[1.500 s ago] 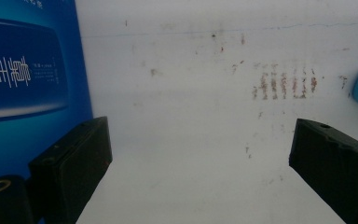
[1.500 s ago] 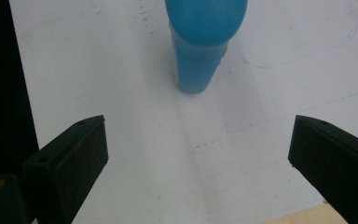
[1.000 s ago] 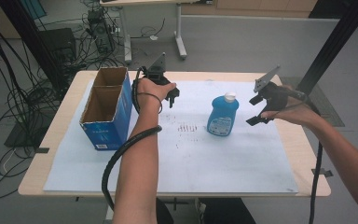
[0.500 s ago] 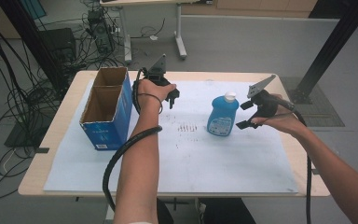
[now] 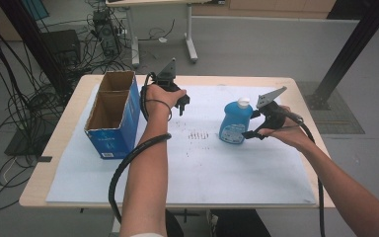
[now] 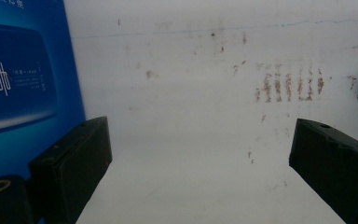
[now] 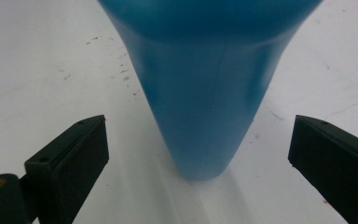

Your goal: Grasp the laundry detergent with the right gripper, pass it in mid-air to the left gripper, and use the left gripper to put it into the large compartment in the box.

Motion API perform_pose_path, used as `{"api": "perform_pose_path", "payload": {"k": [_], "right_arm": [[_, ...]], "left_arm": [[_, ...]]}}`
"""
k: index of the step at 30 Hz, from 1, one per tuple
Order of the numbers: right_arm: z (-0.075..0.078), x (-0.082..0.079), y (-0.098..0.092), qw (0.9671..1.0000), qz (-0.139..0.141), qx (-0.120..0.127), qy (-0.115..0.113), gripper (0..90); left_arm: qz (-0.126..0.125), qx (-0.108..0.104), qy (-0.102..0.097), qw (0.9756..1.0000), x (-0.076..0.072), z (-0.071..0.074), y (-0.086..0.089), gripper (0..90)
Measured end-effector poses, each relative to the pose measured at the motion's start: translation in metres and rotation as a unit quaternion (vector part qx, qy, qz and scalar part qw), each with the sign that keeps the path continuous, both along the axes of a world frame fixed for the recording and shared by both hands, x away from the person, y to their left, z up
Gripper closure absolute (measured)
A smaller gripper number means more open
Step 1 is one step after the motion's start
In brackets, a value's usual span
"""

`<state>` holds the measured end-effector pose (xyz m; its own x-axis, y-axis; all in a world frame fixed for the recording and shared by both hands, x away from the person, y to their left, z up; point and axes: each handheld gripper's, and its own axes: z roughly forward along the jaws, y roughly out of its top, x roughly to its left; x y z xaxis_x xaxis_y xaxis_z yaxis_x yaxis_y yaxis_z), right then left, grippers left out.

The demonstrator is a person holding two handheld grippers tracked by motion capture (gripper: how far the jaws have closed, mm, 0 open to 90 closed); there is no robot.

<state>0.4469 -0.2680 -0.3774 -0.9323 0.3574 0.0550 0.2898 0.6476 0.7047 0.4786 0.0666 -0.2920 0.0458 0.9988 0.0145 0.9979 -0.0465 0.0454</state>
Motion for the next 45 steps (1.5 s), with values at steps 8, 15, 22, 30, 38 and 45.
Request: {"api": "perform_pose_path", "payload": {"k": [8,15,22,30,38,45], "right_arm": [[-0.007,-0.002,0.004,0.9996,0.001,0.024,-0.016,3.8],[-0.011,-0.004,0.007,0.9986,-0.005,0.046,-0.024,3.3],[-0.016,-0.005,0.009,0.9980,-0.006,0.055,-0.029,3.1],[-0.020,-0.005,0.012,0.9978,-0.007,0.060,-0.028,2.8],[-0.020,-0.005,0.014,0.9969,-0.006,0.072,-0.033,2.8],[-0.019,-0.004,0.014,0.9961,-0.003,0.081,-0.033,2.7]], "left_arm": [[0.000,0.000,-0.001,1.0000,0.001,0.000,-0.001,6.1],[0.000,-0.001,-0.002,1.0000,0.001,0.000,-0.001,6.1],[-0.001,-0.001,-0.002,1.0000,0.000,0.001,-0.001,6.1],[-0.002,-0.002,-0.002,1.0000,0.000,0.000,-0.002,6.1],[-0.001,-0.001,-0.003,1.0000,0.000,0.001,-0.001,6.1],[0.000,-0.002,-0.007,1.0000,-0.001,0.002,0.000,6.1]]}}
